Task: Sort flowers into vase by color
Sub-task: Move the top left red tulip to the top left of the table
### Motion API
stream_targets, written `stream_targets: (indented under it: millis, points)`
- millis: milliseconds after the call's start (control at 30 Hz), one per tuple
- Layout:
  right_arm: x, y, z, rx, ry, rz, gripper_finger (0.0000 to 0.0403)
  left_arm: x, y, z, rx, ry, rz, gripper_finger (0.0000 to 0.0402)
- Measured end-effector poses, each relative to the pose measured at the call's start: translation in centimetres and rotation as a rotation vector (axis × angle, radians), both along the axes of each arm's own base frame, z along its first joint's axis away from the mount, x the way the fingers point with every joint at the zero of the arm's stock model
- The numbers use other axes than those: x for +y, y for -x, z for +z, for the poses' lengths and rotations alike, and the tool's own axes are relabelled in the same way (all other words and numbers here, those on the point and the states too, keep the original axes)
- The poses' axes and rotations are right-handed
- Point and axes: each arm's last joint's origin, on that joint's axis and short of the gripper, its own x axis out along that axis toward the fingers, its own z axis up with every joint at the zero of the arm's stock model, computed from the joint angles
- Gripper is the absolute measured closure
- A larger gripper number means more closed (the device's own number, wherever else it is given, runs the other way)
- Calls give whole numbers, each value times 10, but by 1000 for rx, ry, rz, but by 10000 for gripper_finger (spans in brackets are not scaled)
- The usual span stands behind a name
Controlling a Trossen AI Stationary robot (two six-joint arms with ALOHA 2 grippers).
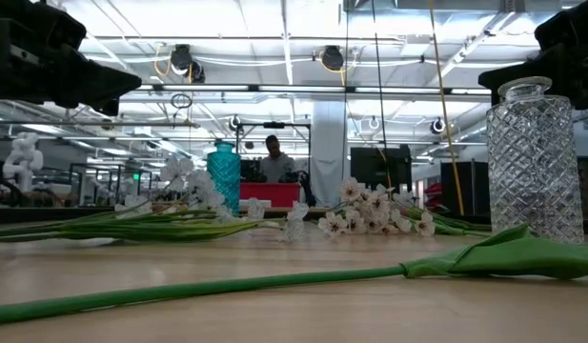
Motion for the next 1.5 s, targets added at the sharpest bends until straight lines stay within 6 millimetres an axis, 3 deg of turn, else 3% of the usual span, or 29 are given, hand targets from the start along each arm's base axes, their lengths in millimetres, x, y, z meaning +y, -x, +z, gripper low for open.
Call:
stream_targets:
  millis: [200, 567, 1000, 1267, 1500]
  points:
    - [0, 0, 0, -2, 0, 0, 403, 0, 1, 6, 7, 20, 1, 398]
    - [0, 0, 0, -5, 0, -1, 403, 0, -3, 44, 29, 3, 1, 400]
    - [0, 0, 0, -6, 0, -1, 403, 0, -23, 130, 129, -29, 22, 401]
    - [0, 0, 0, -6, -7, 0, 403, 0, -36, 194, 183, -34, 25, 401]
    - [0, 0, 0, 2, -160, 6, 403, 0, -50, 235, 250, 10, 42, 401]
